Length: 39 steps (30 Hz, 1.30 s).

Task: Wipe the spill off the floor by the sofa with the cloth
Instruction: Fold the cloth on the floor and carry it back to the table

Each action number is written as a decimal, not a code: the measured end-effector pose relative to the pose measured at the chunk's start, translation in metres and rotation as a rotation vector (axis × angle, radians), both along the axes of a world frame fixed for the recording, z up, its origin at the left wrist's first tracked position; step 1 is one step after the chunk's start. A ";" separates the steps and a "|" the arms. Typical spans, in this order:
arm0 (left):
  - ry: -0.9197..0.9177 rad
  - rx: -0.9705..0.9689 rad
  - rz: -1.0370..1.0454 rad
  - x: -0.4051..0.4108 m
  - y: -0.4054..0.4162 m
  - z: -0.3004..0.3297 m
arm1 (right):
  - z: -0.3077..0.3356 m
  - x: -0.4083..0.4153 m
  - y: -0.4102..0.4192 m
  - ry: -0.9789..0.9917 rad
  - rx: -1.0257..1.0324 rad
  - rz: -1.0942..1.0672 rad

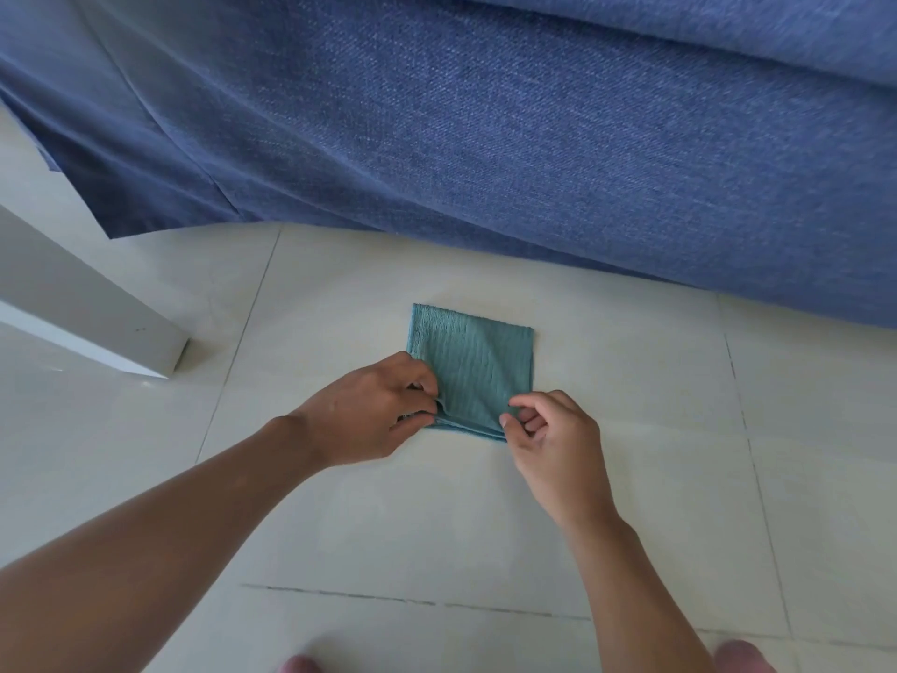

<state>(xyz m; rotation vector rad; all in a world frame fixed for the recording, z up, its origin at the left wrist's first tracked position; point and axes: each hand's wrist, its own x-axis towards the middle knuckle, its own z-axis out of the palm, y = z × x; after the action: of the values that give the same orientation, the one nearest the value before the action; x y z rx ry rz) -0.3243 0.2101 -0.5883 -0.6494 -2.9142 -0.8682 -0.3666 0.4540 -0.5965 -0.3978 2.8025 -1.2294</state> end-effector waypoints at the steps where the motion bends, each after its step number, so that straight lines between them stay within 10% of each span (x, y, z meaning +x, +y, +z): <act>1: 0.012 -0.009 -0.003 0.001 0.000 0.002 | -0.001 -0.002 -0.002 -0.012 0.022 -0.008; 25: -0.066 -0.091 -0.111 0.010 -0.003 0.003 | 0.014 -0.001 0.001 -0.278 0.104 -0.036; 31: -0.044 0.055 0.344 -0.025 -0.010 0.007 | 0.014 -0.029 -0.012 -0.144 -0.008 -0.214; 39: -0.257 -0.253 0.212 -0.050 -0.010 0.006 | 0.009 -0.063 -0.025 -0.153 0.108 0.004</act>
<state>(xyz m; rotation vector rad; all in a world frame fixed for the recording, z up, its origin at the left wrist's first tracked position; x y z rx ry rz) -0.3743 0.2002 -0.5822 -0.2423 -3.2784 -0.6065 -0.4297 0.4290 -0.5872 -0.2896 2.7203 -1.0537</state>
